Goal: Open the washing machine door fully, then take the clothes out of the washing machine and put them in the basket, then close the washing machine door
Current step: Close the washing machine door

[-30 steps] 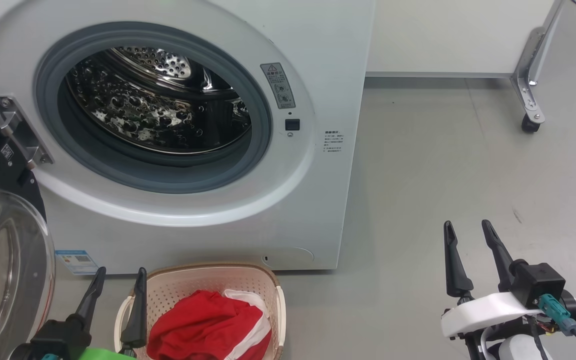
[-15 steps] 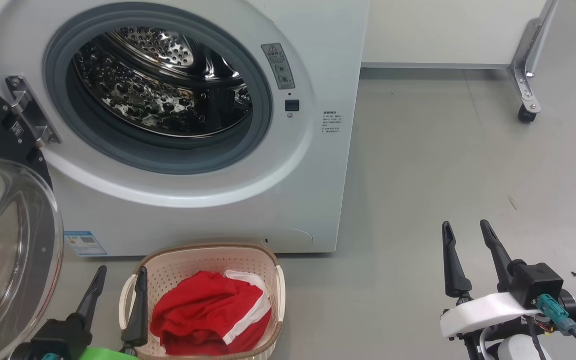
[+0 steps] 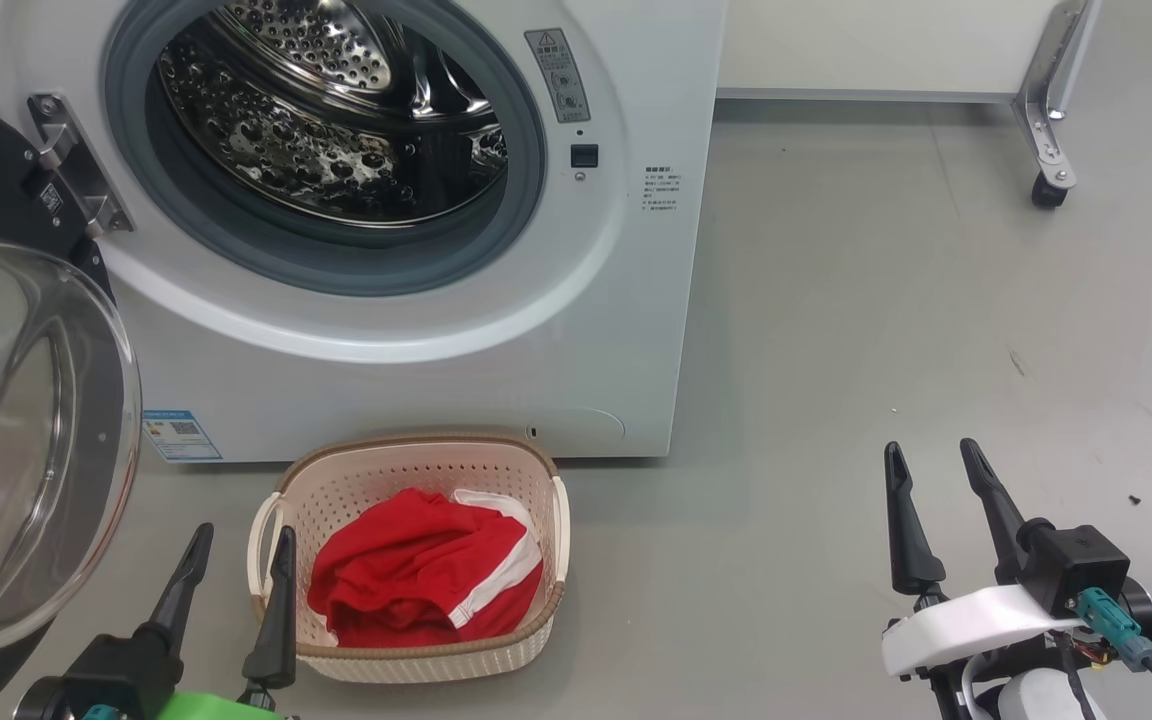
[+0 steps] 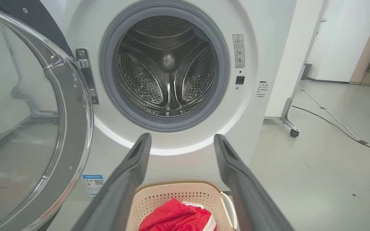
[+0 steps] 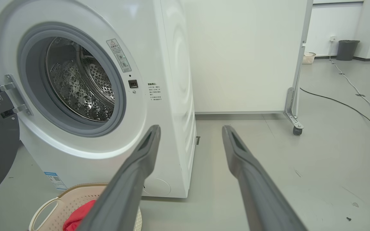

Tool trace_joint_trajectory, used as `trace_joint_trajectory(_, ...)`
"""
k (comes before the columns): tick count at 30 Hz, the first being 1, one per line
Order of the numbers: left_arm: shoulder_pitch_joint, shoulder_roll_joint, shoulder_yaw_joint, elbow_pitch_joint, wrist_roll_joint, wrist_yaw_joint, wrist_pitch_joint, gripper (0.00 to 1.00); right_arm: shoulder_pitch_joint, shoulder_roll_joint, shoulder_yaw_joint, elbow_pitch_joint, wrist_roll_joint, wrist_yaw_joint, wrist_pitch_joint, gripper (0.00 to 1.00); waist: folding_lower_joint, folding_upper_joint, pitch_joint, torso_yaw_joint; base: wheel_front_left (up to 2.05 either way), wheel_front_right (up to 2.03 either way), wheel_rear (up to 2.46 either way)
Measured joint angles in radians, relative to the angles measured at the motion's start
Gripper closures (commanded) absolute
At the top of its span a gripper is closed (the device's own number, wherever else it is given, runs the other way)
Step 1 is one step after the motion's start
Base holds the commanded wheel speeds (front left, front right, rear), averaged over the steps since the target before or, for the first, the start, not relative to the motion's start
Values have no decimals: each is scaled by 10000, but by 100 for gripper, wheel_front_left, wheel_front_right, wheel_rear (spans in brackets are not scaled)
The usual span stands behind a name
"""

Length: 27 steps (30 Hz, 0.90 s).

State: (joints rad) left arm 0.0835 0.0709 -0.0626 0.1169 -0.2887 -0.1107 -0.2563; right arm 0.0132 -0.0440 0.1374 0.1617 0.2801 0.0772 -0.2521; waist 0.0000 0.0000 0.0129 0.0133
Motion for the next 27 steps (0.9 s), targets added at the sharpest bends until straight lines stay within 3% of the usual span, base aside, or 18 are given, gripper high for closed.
trace_joint_trajectory(27,-1,-140,142,29,71,8,0,0,-7,6,-40,17,0,10,0,0,0,0,41,41,-46,46,0)
